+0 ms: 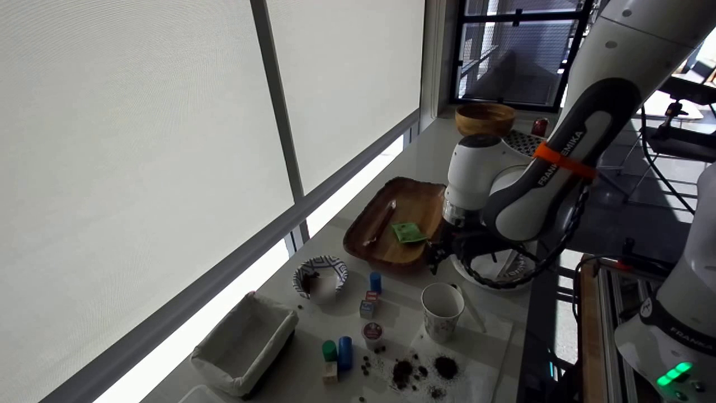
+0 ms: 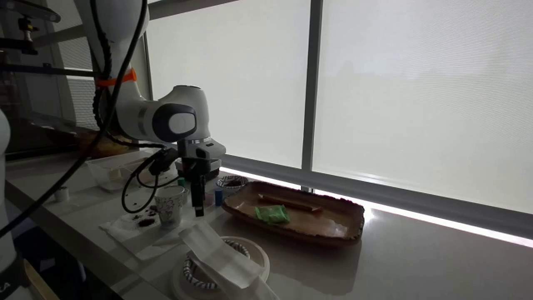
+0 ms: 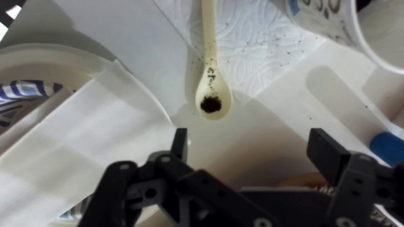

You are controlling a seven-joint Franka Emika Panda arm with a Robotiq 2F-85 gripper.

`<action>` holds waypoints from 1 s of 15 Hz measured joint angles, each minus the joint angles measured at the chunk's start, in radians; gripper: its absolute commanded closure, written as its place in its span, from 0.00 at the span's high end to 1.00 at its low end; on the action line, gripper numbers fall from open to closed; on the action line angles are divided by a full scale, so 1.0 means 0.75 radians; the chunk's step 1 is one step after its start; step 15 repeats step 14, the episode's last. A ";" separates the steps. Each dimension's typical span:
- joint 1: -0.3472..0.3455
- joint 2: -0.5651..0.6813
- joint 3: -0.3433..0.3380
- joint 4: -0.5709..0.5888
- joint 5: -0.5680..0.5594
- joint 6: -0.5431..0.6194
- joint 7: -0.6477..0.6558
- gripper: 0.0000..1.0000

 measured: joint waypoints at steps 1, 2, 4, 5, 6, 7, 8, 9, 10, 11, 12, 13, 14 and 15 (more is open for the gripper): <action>-0.011 -0.035 0.004 -0.002 0.000 -0.021 0.001 1.00; -0.024 -0.069 0.012 0.002 0.003 -0.064 0.001 1.00; -0.055 -0.142 0.033 0.008 0.000 -0.213 0.002 1.00; -0.071 -0.189 0.047 -0.007 -0.001 -0.290 0.001 1.00; -0.084 -0.232 0.060 -0.011 0.000 -0.369 0.001 1.00; -0.096 -0.275 0.075 -0.004 0.001 -0.457 -0.001 1.00; -0.105 -0.315 0.090 0.005 0.001 -0.541 -0.001 1.00; -0.114 -0.355 0.106 0.012 0.001 -0.615 -0.001 1.00; -0.119 -0.400 0.121 0.003 0.001 -0.676 -0.003 1.00; -0.120 -0.446 0.133 -0.009 0.002 -0.728 -0.011 1.00; -0.120 -0.483 0.146 -0.007 0.004 -0.776 -0.023 1.00; -0.120 -0.511 0.160 -0.003 0.007 -0.806 -0.038 1.00; -0.120 -0.531 0.170 -0.002 0.012 -0.822 -0.050 1.00; -0.120 -0.531 0.170 -0.002 0.012 -0.822 -0.050 1.00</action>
